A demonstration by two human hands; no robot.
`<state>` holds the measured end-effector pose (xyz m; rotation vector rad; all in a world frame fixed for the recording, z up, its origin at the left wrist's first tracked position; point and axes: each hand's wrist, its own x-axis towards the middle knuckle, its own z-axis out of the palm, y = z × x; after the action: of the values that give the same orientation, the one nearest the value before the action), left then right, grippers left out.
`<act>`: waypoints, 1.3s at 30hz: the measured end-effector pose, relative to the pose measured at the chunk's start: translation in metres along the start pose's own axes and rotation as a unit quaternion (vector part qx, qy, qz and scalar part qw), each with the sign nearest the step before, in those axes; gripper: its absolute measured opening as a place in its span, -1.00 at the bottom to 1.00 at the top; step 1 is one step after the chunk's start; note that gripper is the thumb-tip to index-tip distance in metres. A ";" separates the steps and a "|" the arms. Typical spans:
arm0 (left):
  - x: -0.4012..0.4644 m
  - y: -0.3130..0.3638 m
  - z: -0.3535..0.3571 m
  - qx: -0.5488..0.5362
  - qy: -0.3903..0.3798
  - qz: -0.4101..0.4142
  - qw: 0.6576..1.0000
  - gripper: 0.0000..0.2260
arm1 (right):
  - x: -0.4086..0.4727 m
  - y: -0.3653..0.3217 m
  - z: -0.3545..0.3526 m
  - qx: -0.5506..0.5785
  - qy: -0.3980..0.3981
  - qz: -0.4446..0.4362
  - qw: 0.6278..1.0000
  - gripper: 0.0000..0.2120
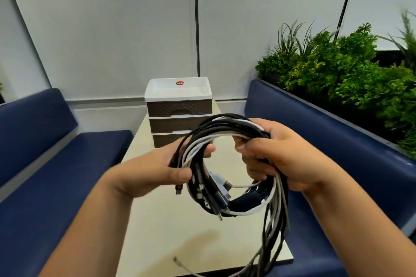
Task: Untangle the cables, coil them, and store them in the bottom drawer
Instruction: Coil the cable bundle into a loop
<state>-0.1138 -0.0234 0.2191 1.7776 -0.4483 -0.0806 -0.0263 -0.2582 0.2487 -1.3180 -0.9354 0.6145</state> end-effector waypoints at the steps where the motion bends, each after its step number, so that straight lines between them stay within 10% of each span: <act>1: -0.003 0.007 -0.007 0.028 -0.003 -0.004 1.000 0.00 | 0.000 -0.003 0.000 -0.032 -0.009 0.011 0.999 -0.89; 5: 0.000 0.046 -0.012 0.123 0.010 -0.039 0.992 0.02 | 0.005 -0.011 0.007 -0.200 -0.045 0.045 0.978 -0.90; 9: 0.024 0.057 0.016 0.303 0.028 -0.064 0.951 -0.63 | 0.011 -0.017 0.013 -0.316 -0.039 0.053 0.947 -0.84; 13: 0.032 0.050 0.023 0.218 0.066 -0.119 0.966 -0.94 | 0.015 -0.016 0.006 -0.339 -0.012 0.067 0.938 -0.84; 26: 0.052 0.042 0.007 -0.141 0.192 -0.172 0.956 -0.66 | -0.001 0.071 -0.035 0.007 0.011 -0.002 1.000 -0.61; 30: 0.048 0.045 -0.011 -0.272 0.184 -0.163 0.930 -0.79 | -0.009 0.103 -0.033 -0.005 -0.013 0.001 1.000 -0.94; 39: 0.041 0.025 -0.037 -0.414 0.208 -0.110 0.879 -0.60 | -0.017 0.141 -0.003 0.012 0.133 0.073 0.988 -0.77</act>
<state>-0.0720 -0.0080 0.2595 0.9411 0.1139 -0.0376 -0.0142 -0.2483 0.1071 -1.4155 -0.6156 0.5431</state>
